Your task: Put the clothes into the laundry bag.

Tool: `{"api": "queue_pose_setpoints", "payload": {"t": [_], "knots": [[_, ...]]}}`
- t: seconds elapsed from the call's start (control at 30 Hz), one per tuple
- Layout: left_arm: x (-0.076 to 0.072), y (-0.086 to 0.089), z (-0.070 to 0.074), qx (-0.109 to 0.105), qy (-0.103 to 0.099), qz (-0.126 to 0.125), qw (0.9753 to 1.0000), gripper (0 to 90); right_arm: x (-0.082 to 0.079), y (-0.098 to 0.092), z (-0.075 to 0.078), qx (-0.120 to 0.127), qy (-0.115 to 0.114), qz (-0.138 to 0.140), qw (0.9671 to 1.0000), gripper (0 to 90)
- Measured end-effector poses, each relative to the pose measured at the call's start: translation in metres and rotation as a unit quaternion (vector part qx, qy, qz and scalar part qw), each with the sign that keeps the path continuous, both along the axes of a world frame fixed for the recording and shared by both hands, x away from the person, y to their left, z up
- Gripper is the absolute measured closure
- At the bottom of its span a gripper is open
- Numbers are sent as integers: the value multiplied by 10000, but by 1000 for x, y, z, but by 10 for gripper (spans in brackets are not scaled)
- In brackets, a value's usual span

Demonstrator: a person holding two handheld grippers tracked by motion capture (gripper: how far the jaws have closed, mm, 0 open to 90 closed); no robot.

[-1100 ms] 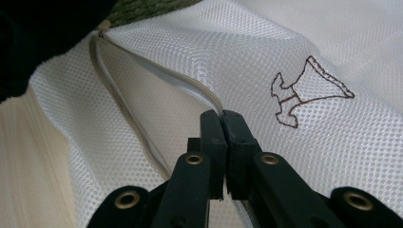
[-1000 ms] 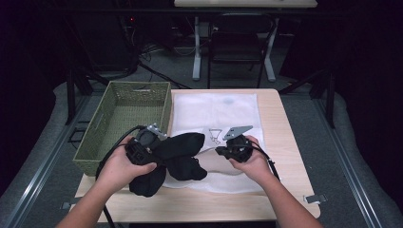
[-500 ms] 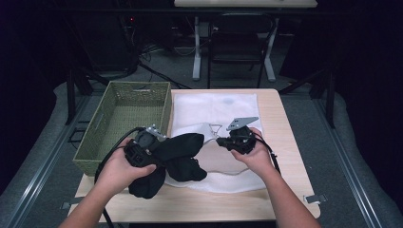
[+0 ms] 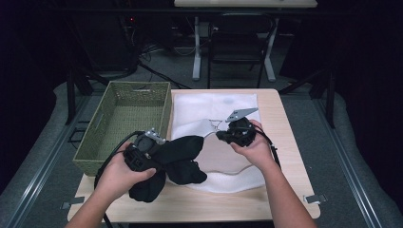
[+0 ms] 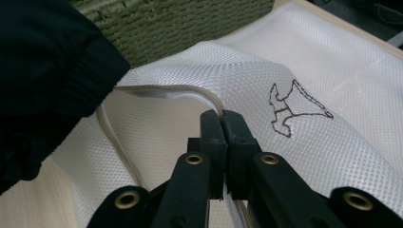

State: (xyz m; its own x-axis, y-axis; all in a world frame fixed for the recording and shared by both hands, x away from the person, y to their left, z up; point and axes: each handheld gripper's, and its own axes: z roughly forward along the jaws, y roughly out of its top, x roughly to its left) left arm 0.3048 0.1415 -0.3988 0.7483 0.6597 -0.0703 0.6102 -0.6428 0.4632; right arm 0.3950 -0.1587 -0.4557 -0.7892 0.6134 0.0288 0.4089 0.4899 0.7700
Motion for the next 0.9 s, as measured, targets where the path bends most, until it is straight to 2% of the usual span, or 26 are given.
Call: {"api": "queue_pose_setpoints", "payload": {"t": [0.1,0.27,0.7,0.9], "knots": [[-2,1,-2,-17,-10,6,10000,707,-3,-2,-1,29,-47,-61,10000,881],[-5,5,-5,-96,-30,14,9999,707,-3,-2,-6,160,57,-96,9998,881],[-10,7,-12,-168,-89,-19,9998,708,-4,1,-4,160,32,-101,9998,881],[-17,4,-18,-236,-111,-81,9996,708,-4,0,-4,206,43,-142,9997,881]]}}
